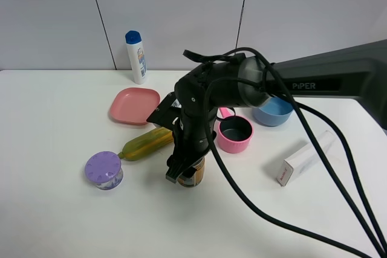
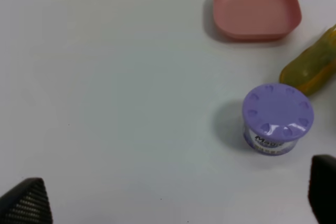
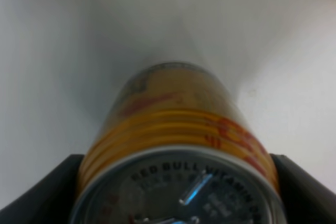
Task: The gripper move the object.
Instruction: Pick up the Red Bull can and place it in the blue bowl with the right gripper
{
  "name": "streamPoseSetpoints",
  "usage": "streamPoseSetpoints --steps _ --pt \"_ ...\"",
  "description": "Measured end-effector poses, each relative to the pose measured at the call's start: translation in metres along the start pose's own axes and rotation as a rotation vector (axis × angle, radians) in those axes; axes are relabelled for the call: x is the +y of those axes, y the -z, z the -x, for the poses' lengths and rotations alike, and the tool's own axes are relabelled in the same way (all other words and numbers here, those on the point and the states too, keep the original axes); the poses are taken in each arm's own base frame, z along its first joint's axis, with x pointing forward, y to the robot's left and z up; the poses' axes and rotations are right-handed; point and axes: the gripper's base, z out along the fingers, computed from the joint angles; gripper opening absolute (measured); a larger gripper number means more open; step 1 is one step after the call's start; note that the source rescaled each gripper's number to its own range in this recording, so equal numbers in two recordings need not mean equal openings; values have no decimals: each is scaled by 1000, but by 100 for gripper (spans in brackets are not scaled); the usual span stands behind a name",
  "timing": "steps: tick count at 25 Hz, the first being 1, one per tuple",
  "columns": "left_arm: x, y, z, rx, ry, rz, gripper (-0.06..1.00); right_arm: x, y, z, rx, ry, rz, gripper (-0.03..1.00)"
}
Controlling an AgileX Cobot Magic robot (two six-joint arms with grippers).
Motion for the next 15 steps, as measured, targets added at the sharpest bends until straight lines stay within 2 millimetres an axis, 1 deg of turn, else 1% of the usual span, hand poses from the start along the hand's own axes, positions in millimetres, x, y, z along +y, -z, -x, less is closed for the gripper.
streamPoseSetpoints --steps 4,7,15 --pt "0 0 0 0 0 0 100 0 0 0 0 0 0 1" --pt "0 0 0 0 0 0 100 0 5 0 -5 0 -1 1" --pt "0 0 0 0 0 0 100 2 47 -3 -69 -18 -15 1"
